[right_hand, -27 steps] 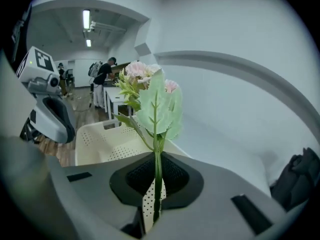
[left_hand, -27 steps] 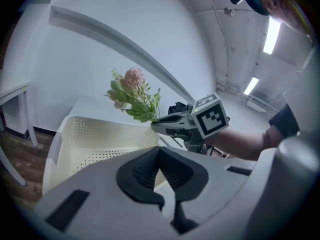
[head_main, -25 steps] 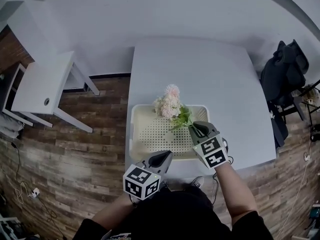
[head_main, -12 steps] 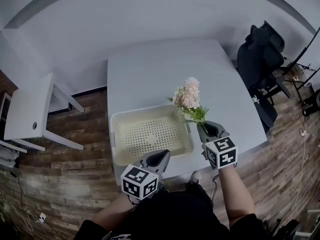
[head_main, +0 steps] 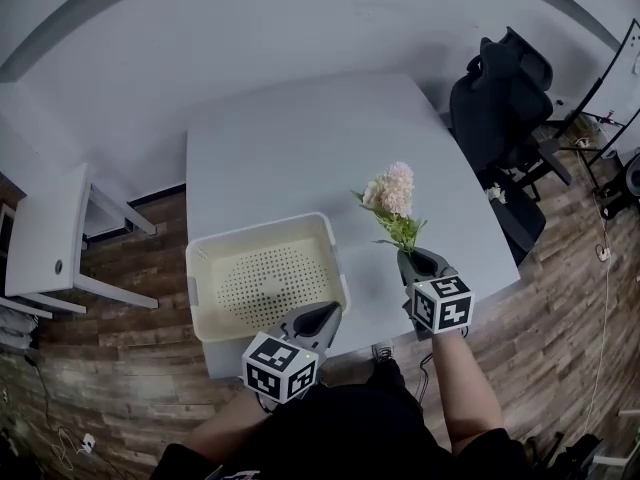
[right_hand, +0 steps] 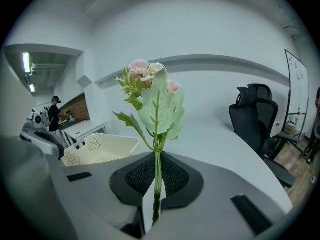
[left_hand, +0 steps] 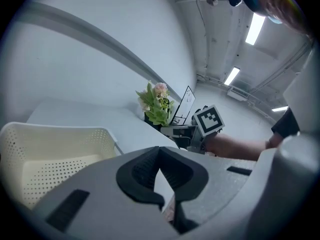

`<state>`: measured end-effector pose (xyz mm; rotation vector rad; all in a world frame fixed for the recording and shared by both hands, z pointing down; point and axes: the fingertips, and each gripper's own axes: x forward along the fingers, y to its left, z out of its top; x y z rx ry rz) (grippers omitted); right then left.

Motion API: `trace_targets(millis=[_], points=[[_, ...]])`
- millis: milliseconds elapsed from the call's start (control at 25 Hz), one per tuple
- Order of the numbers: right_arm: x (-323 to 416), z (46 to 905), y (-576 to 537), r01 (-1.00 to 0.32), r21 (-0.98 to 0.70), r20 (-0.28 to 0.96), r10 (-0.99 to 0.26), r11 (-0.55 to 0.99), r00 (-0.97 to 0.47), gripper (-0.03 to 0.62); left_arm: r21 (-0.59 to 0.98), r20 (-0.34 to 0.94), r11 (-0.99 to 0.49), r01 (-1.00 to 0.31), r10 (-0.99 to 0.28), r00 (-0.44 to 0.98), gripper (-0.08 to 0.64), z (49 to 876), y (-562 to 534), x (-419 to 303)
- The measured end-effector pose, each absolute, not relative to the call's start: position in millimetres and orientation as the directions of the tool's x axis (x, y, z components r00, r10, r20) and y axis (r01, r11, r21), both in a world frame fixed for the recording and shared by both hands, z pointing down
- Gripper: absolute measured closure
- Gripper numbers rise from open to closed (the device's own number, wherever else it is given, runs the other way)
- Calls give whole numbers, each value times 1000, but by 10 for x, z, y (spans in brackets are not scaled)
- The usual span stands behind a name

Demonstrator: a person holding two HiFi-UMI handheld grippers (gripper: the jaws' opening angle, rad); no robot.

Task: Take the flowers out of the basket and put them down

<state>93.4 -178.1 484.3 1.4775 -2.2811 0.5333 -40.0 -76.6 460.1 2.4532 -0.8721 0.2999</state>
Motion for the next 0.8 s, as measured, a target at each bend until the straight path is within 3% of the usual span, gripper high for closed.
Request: trace_targets(millis=[400,800], points=[[1790,5394,-2063,-912,-205,560,-721,355,-407,560,386,418,-626,-677,-536,734,554,4737,-960,549],[2201,6102,-2310,-886,-253,644,-616,388,-454,560,400,483,-570,-718,-535,693,552,5063,-1135,1212]])
